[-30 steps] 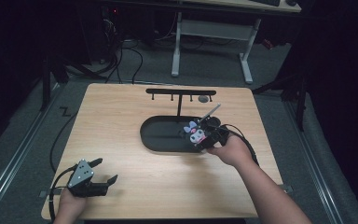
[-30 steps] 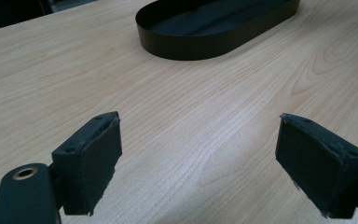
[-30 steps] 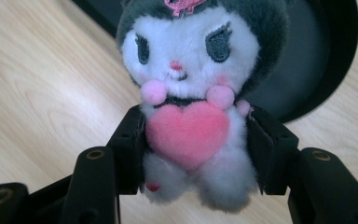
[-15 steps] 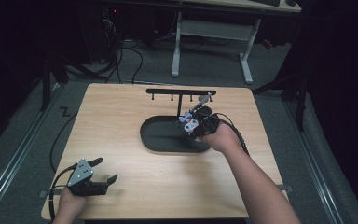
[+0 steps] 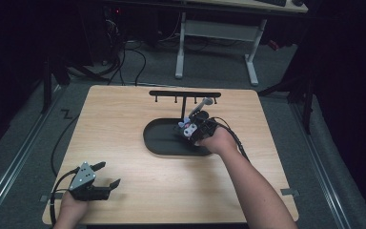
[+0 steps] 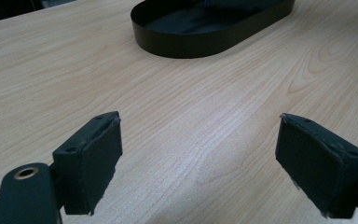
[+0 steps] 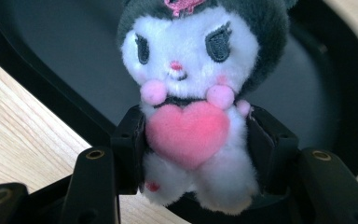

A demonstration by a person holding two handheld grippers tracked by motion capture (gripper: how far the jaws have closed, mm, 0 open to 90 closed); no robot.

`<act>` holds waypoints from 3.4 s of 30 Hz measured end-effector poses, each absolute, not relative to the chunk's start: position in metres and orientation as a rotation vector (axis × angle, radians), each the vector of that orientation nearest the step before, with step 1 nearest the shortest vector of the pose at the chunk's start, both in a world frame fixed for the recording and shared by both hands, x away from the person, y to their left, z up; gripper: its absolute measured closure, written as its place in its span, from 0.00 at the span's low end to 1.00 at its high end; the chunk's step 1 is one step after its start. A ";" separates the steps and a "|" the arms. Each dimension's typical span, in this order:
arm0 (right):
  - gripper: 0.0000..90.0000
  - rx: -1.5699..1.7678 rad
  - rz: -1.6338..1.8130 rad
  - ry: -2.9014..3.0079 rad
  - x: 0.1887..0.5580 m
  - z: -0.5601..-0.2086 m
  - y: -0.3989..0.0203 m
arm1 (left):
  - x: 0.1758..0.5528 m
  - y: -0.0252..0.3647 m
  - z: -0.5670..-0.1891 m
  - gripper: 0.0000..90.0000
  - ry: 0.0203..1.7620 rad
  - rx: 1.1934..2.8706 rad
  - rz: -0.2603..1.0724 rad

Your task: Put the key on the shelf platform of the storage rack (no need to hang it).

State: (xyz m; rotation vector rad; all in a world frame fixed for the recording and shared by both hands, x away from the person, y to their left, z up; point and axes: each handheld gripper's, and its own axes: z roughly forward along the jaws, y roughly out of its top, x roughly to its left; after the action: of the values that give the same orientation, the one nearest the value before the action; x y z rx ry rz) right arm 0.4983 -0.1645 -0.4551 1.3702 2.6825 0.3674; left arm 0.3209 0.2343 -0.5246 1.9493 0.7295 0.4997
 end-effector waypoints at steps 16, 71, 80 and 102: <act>0.50 1.418 0.305 2.703 0.493 -0.472 -0.175 | 0.320 0.233 -0.525 0.17 0.727 1.956 0.491; 0.28 1.366 0.449 2.582 0.468 -0.451 -0.191 | 0.322 0.229 -0.525 0.17 0.711 1.969 0.486; 0.29 1.361 0.544 2.567 0.453 -0.453 -0.198 | 0.322 0.228 -0.525 0.17 0.713 1.973 0.487; 0.28 1.400 0.783 2.365 0.383 -0.471 -0.230 | 0.322 0.214 -0.525 0.17 0.673 2.012 0.480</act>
State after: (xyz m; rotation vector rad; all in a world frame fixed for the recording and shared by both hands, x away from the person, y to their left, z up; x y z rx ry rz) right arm 0.3828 -0.2300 -0.4713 1.3999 2.3654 0.7832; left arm 0.3221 0.2136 -0.5252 2.0119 0.6727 0.4804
